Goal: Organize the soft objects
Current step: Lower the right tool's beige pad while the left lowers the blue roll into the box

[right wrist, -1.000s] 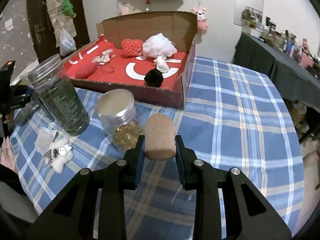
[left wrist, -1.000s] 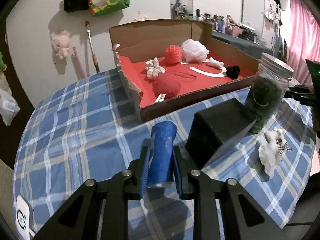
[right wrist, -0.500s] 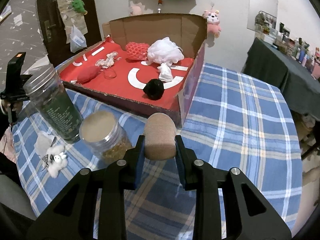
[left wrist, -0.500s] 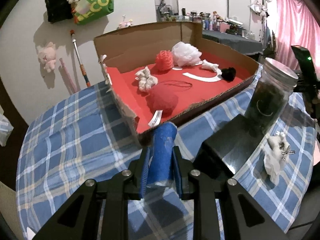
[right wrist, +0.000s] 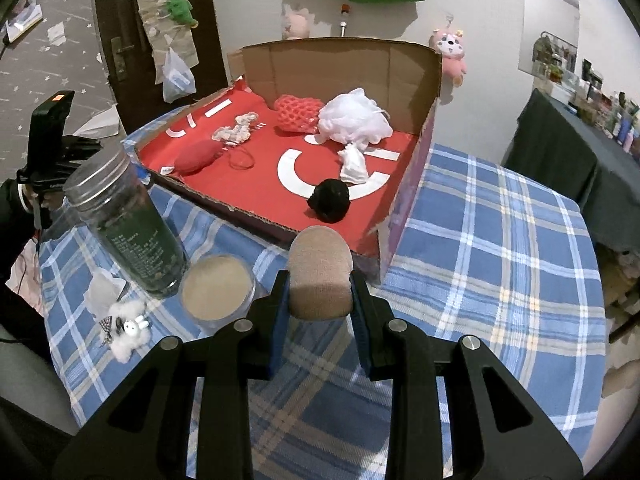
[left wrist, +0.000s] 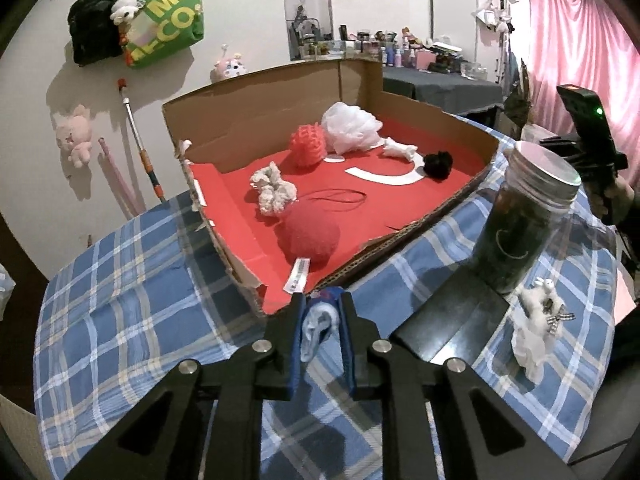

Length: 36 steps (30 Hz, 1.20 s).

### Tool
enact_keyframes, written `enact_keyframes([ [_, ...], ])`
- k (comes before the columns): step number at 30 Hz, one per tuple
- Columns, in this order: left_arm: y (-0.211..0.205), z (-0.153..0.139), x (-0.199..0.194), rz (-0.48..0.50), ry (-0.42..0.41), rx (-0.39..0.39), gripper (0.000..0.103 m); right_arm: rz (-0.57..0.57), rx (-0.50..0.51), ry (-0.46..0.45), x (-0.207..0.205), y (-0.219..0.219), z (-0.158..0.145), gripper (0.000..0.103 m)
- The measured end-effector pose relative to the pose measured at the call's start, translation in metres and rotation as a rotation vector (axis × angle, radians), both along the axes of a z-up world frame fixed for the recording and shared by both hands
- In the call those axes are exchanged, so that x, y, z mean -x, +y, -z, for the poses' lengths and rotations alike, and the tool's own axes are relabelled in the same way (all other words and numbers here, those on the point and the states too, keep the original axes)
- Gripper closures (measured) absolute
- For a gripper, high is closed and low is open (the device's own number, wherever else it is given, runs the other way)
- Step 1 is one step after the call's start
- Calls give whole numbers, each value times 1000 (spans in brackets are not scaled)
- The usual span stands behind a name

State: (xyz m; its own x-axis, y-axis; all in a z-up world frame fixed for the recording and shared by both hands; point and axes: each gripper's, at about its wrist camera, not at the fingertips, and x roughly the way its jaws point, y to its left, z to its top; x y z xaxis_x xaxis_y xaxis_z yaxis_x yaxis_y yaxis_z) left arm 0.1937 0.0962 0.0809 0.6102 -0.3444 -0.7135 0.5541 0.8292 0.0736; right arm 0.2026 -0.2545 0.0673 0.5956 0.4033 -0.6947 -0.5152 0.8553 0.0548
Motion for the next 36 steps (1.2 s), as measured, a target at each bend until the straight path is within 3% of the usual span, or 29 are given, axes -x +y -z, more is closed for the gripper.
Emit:
enact_keyframes([
  [12, -1, -19, 2, 11, -4, 72, 88, -37, -26, 0, -3, 0, -6, 76],
  [22, -38, -35, -19, 63, -25, 96, 88, -95, -53, 6, -36, 21, -27, 76],
  [30, -99, -36, -63, 65, 7, 7, 88, -112, 38, 68, -90, 78, -36, 76],
  [36, -134, -31, -102, 51, 23, -65, 88, -100, 82, 221, -140, 115, -21, 76],
])
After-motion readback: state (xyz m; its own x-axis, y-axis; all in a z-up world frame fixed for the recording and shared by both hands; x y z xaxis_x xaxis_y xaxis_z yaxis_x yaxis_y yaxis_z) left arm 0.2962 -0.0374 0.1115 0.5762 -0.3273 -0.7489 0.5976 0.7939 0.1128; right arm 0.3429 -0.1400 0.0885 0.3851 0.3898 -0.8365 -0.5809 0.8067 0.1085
